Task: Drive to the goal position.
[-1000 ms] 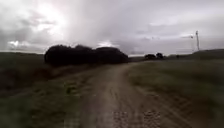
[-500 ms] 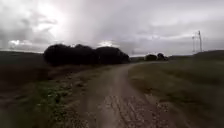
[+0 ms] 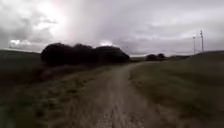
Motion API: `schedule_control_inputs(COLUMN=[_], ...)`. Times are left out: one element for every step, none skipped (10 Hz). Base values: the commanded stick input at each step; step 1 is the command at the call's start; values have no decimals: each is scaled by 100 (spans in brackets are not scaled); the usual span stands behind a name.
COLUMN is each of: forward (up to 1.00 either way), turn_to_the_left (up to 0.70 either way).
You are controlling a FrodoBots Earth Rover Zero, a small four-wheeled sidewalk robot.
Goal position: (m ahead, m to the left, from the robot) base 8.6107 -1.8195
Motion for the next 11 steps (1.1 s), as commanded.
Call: schedule_control_inputs(forward=[100,100,100,100,100,100,100,100,100,100,100], turn_to_the_left=[0,0,0,0,0,0,0,0,0,-9,-26])
